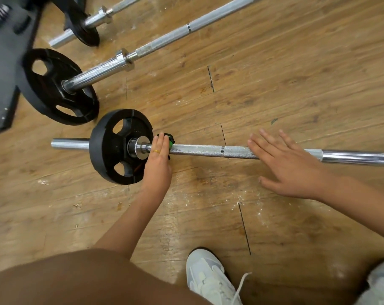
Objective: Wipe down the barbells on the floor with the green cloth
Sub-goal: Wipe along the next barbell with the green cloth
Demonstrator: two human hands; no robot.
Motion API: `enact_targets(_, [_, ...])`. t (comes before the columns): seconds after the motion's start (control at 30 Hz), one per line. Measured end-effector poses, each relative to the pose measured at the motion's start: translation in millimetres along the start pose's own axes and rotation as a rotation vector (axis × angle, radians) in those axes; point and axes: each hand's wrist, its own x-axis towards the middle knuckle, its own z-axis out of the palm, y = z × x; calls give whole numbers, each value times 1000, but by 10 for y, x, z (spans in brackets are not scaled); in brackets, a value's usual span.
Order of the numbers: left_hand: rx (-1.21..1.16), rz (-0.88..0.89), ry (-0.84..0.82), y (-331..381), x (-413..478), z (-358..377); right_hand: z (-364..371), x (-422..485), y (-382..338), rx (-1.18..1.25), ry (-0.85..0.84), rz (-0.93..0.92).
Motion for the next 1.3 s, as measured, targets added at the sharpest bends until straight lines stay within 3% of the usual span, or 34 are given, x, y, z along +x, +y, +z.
enact_targets(0.27, [23,7,-4,3,-38,-35,12,-261,-1,-22,9,44])
enact_targets(0.5, [52,122,-63,-62,67,-40,28,-260,56,-7,10,20])
enact_targets(0.8, [-43,-1,-5,101,103,-11,38,-305,143,24,5,30])
enact_targets(1.07, [-19,101,-64,-88,181,-61,29,-282,65,13,15,90])
enact_targets(1.3, [-34,23,24,52,234,14,12,-230,38,-5,14,163])
